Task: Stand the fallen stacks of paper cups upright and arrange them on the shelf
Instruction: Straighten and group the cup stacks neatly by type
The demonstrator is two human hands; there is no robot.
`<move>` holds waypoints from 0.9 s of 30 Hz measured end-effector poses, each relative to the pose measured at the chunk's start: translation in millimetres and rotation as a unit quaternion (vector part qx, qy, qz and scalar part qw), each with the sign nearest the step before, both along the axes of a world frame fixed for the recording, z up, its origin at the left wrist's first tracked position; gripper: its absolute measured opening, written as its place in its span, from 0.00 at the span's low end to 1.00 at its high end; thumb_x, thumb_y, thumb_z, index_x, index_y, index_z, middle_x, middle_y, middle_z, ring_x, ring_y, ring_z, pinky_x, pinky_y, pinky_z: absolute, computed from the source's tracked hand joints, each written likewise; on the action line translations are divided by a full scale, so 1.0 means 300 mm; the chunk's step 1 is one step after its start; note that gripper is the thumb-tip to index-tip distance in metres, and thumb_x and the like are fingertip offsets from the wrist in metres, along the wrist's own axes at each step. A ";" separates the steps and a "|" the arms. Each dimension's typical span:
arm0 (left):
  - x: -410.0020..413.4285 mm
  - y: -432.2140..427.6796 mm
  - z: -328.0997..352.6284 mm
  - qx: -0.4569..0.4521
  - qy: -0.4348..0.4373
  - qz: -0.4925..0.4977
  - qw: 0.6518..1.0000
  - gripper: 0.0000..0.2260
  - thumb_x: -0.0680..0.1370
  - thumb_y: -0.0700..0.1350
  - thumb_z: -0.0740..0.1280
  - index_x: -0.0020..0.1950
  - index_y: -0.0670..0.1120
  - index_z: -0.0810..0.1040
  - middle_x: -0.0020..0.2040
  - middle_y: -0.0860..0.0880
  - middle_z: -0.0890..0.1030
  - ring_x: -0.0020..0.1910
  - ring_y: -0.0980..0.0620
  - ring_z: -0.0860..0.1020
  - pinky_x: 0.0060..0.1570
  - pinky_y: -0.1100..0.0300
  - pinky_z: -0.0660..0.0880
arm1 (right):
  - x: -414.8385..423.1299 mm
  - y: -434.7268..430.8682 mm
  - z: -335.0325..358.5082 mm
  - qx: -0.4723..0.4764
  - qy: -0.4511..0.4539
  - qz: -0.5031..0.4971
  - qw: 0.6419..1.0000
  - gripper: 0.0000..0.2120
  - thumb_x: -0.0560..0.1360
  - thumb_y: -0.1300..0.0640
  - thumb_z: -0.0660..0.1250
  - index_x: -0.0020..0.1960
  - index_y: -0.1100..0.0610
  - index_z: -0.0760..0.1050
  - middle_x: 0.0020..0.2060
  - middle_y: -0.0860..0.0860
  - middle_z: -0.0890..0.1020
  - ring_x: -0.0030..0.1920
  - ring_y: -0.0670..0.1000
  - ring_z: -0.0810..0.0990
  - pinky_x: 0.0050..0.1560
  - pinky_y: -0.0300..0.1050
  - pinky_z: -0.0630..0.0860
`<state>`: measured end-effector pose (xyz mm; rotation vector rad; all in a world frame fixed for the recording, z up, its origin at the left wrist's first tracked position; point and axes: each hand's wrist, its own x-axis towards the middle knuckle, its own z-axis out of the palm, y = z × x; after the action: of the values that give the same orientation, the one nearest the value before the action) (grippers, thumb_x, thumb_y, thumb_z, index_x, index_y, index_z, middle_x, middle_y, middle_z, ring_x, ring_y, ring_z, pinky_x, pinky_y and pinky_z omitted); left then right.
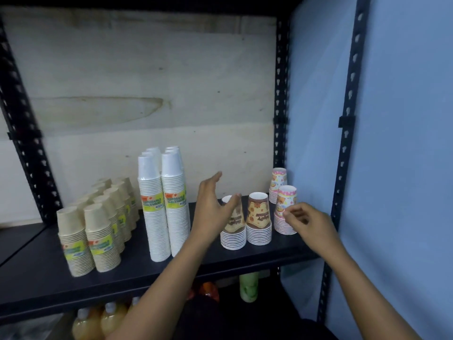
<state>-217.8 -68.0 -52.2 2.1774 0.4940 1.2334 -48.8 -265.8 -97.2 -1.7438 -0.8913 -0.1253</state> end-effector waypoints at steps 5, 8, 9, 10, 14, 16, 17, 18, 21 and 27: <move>0.113 -0.027 0.211 0.071 0.112 -0.061 0.989 0.23 0.78 0.57 0.70 0.70 0.50 0.75 0.68 0.49 0.75 0.66 0.53 0.74 0.60 0.62 0.68 | 0.057 -0.059 0.125 0.030 -0.044 -0.052 0.997 0.03 0.77 0.54 0.72 0.50 0.50 0.82 0.44 0.41 0.85 0.45 0.39 0.82 0.51 0.42 0.80; 0.222 -0.033 0.273 0.063 0.184 -0.115 0.974 0.25 0.78 0.57 0.71 0.71 0.48 0.74 0.68 0.47 0.76 0.65 0.51 0.76 0.60 0.59 0.72 | 0.102 -0.059 0.171 0.011 -0.042 -0.059 0.997 0.14 0.77 0.51 0.72 0.61 0.51 0.77 0.55 0.41 0.82 0.55 0.42 0.81 0.56 0.40 0.76; 0.262 -0.030 0.283 0.068 0.204 -0.120 0.969 0.25 0.78 0.58 0.71 0.71 0.48 0.74 0.69 0.46 0.77 0.65 0.51 0.76 0.60 0.58 0.72 | 0.117 -0.052 0.179 -0.010 -0.041 -0.050 0.998 0.18 0.77 0.49 0.71 0.65 0.50 0.75 0.59 0.41 0.81 0.58 0.43 0.80 0.58 0.41 0.74; 0.302 -0.023 0.291 0.072 0.220 -0.123 0.965 0.26 0.78 0.58 0.71 0.72 0.48 0.74 0.69 0.46 0.76 0.66 0.50 0.76 0.60 0.57 0.73 | 0.127 -0.045 0.187 -0.033 -0.042 -0.041 0.998 0.21 0.77 0.48 0.71 0.68 0.50 0.74 0.62 0.42 0.79 0.60 0.43 0.78 0.59 0.42 0.73; 0.454 0.021 0.299 0.078 0.275 -0.126 0.950 0.27 0.78 0.58 0.71 0.73 0.47 0.72 0.70 0.45 0.75 0.67 0.48 0.75 0.61 0.56 0.72 | 0.174 -0.011 0.201 -0.079 -0.050 -0.015 0.995 0.28 0.76 0.44 0.71 0.74 0.49 0.69 0.68 0.45 0.75 0.66 0.46 0.75 0.67 0.49 0.74; 0.528 0.049 0.294 0.091 0.298 -0.127 0.942 0.28 0.77 0.58 0.71 0.73 0.47 0.72 0.70 0.44 0.75 0.67 0.47 0.75 0.61 0.55 0.73 | 0.202 0.005 0.205 -0.091 -0.049 -0.017 0.995 0.29 0.77 0.44 0.71 0.74 0.49 0.68 0.69 0.46 0.74 0.68 0.47 0.74 0.68 0.51 0.74; 0.565 0.064 0.292 0.094 0.306 -0.128 0.939 0.28 0.78 0.58 0.71 0.73 0.46 0.72 0.70 0.44 0.75 0.67 0.47 0.75 0.61 0.55 0.73 | 0.218 0.015 0.204 -0.095 -0.048 -0.017 0.994 0.28 0.77 0.44 0.70 0.74 0.48 0.68 0.69 0.47 0.74 0.68 0.47 0.74 0.68 0.51 0.74; 0.602 0.079 0.288 0.098 0.313 -0.127 0.936 0.28 0.78 0.58 0.71 0.73 0.46 0.72 0.70 0.44 0.75 0.67 0.47 0.75 0.61 0.55 0.72 | 0.226 0.024 0.203 -0.099 -0.048 -0.015 0.994 0.27 0.77 0.44 0.70 0.73 0.48 0.68 0.69 0.47 0.74 0.68 0.47 0.73 0.68 0.50 0.73; 0.713 0.122 0.270 0.116 0.337 -0.120 0.926 0.29 0.77 0.59 0.71 0.73 0.46 0.72 0.69 0.43 0.76 0.66 0.46 0.76 0.58 0.57 0.71 | 0.243 0.053 0.187 -0.101 -0.041 -0.010 0.994 0.26 0.77 0.45 0.70 0.72 0.47 0.69 0.68 0.47 0.74 0.67 0.47 0.74 0.66 0.46 0.73; 0.925 0.190 0.246 0.144 0.383 -0.106 0.906 0.32 0.76 0.58 0.73 0.74 0.44 0.70 0.71 0.41 0.75 0.68 0.43 0.74 0.63 0.55 0.72 | 0.300 0.102 0.112 -0.135 -0.018 0.000 0.991 0.31 0.77 0.46 0.70 0.77 0.47 0.63 0.71 0.50 0.70 0.69 0.49 0.71 0.60 0.41 0.66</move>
<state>59.7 -10.9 21.7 2.8539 0.3666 0.2979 41.2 -235.2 -63.6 -1.9968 -0.9690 -0.0367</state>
